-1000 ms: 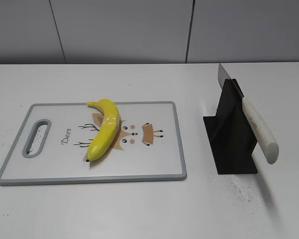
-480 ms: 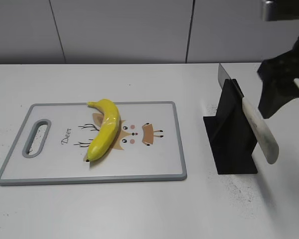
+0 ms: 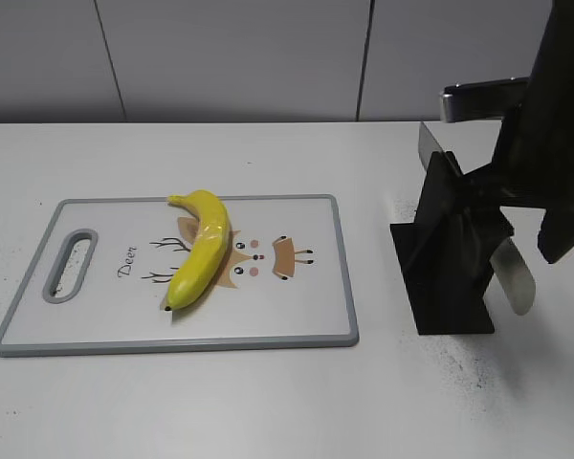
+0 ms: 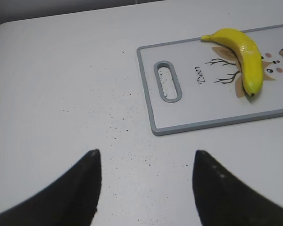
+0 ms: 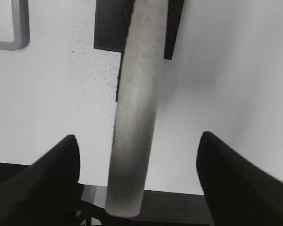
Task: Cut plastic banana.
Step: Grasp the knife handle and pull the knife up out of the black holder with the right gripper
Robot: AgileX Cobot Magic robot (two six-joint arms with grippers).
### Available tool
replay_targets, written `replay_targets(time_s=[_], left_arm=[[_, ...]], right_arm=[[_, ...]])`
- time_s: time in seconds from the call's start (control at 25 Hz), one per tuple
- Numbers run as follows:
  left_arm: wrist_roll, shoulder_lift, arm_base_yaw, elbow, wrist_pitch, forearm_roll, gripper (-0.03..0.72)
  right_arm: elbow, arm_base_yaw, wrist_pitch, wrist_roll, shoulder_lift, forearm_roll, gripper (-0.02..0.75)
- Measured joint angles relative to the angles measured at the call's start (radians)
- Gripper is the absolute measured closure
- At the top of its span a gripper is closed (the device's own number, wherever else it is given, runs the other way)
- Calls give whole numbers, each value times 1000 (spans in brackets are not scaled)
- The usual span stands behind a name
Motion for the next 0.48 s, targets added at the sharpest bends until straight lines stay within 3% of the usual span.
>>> replay_targets(time_s=[0.32, 0.4, 0.48], left_arm=[[0, 0, 0, 0, 0, 0, 102], [0, 0, 0, 0, 0, 0, 102], [0, 0, 0, 0, 0, 0, 102]], right_arm=[[0, 0, -31, 13, 52, 3, 282], [0, 0, -34, 17, 52, 18, 377], [0, 0, -26, 26, 52, 30, 560]])
